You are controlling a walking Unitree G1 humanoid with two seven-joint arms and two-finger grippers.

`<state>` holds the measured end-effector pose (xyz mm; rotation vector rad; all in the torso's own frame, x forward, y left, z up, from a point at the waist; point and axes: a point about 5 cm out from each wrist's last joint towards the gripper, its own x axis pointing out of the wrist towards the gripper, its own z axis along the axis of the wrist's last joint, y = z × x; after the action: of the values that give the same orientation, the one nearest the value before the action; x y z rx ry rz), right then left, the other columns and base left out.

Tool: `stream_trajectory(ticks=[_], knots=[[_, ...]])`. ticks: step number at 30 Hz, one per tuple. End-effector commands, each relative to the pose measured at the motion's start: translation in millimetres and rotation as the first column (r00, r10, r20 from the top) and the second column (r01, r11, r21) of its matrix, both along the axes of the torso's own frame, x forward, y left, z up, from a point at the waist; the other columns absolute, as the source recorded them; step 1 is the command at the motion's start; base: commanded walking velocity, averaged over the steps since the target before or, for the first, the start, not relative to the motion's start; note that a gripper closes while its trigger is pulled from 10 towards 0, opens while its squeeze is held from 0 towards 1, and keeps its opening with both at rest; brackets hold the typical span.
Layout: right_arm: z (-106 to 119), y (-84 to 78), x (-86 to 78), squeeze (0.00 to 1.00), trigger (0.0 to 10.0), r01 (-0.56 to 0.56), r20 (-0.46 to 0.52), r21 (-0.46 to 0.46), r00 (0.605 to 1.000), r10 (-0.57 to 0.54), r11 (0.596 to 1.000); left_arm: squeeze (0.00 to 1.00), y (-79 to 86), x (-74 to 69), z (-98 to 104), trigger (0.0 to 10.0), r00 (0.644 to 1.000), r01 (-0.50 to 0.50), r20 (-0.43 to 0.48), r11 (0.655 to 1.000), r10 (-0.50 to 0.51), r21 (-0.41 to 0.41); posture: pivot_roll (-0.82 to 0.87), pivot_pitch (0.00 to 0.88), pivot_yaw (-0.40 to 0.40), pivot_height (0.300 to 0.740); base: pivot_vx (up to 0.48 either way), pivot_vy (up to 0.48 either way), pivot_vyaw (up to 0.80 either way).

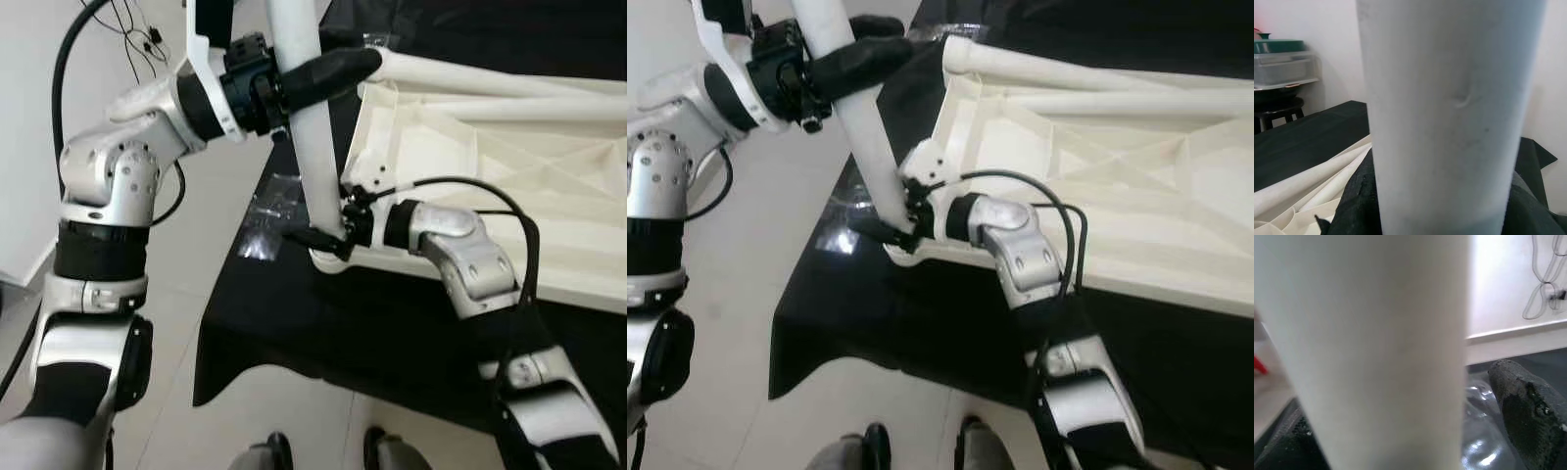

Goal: Building children table

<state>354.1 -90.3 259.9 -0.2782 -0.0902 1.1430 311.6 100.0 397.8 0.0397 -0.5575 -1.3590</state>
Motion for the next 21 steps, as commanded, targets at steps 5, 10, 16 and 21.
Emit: stream_trajectory(ticks=[5,10,16,21], knots=[[10,24.5,-2.3,0.0,10.0,-0.228,-0.024,0.036,0.973,0.229,0.973,0.0,-18.9,-3.9,-15,0.0,0.996,0.089,-0.003,0.991,-0.089,0.097,0.0,0.298,0.132,0.74,0.0,0.0,0.0],[10,29.1,-2.8,0.0,9.8,-0.284,-0.043,0.044,0.957,0.286,0.958,0.0,-33.5,-13.8,-20,0.0,0.992,0.121,0.015,0.984,-0.124,0.132,0.0,0.297,0.133,0.74,0.0,0.0,0.0],[10,30.9,-2.0,0.0,0.0,-0.332,-0.06,0.034,0.941,0.333,0.943,0.0,-51.8,-26.8,-25,0.0,0.983,0.174,0.029,0.97,-0.181,0.173,-0.01,0.294,0.138,0.74,0.0,0.0,0.0],[7,29.1,-0.1,0.0,0.0,-0.325,-0.066,0.022,0.943,0.325,0.946,0.0,-53.0,-25.9,-26,0.0,0.982,0.181,0.028,0.968,-0.188,0.173,-0.01,0.295,0.141,0.74,0.0,0.0,0.0]])
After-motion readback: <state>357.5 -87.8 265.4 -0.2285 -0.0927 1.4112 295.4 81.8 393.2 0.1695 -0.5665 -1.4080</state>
